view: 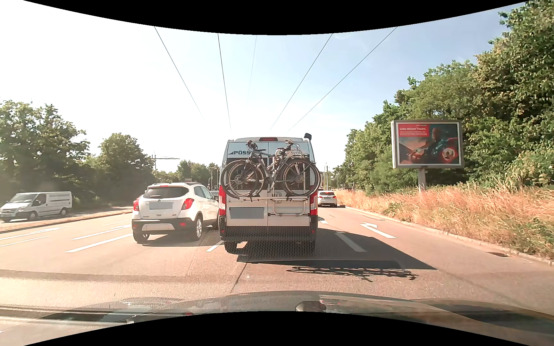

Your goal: Follow the waypoints while adhering to traffic rules and regulations

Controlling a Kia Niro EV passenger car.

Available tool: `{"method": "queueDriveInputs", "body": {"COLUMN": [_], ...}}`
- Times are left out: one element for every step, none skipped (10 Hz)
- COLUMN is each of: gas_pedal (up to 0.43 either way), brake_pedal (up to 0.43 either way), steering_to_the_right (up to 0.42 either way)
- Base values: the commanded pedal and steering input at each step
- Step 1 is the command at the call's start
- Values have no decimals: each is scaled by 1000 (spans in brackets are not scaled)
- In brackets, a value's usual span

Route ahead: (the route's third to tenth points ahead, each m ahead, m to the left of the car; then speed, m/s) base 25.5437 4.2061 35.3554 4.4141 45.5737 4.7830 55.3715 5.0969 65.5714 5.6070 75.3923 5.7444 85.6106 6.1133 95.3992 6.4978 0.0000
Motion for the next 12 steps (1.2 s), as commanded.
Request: {"method": "queueDriveInputs", "body": {"gas_pedal": [0,0,0,0,0,0,0,0,0,0,0,0], "brake_pedal": [256,256,256,256,256,256,256,256,250,256,256,256], "steering_to_the_right": [2,2,2,2,2,2,2,2,2,2,2,2]}}
